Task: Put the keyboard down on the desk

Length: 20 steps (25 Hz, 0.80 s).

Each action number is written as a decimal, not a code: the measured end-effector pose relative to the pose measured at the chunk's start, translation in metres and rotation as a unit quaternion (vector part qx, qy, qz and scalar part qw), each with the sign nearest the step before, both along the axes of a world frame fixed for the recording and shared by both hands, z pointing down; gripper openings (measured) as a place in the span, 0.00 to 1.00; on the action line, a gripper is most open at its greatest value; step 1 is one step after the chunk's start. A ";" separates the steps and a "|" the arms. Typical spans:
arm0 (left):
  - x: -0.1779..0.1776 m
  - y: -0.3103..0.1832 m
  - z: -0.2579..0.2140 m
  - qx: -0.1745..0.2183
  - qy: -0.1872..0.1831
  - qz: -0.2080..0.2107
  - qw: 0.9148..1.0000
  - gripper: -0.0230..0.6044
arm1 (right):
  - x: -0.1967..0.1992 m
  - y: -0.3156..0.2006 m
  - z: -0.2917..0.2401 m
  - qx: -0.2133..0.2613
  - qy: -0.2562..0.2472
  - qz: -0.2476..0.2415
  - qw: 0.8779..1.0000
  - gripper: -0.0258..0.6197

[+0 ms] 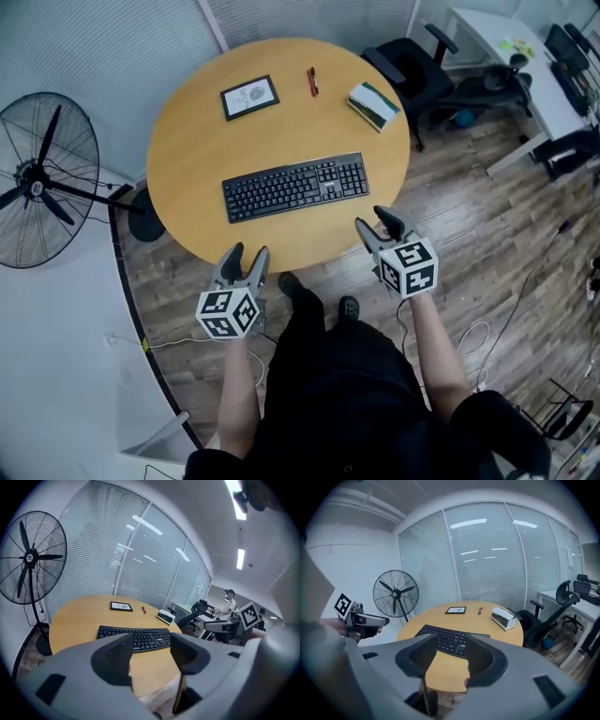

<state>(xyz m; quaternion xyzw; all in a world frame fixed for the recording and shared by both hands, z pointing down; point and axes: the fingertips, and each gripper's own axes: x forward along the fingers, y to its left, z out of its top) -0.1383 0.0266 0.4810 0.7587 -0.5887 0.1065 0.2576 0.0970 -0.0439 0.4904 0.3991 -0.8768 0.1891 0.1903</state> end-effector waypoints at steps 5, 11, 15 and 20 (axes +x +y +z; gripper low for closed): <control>0.038 0.029 -0.028 0.035 0.000 0.002 0.999 0.39 | 0.010 0.026 -0.034 0.036 -0.021 -0.030 0.999 0.32; 0.072 0.062 -0.054 0.087 -0.005 -0.004 0.996 0.34 | 0.023 0.063 -0.068 0.072 -0.046 -0.055 0.995 0.29; 0.088 0.077 -0.069 0.111 -0.012 -0.010 0.994 0.29 | 0.028 0.081 -0.086 0.091 -0.063 -0.064 0.992 0.26; 0.106 0.084 -0.090 0.139 -0.023 -0.008 0.990 0.23 | 0.028 0.096 -0.105 0.109 -0.085 -0.078 0.987 0.20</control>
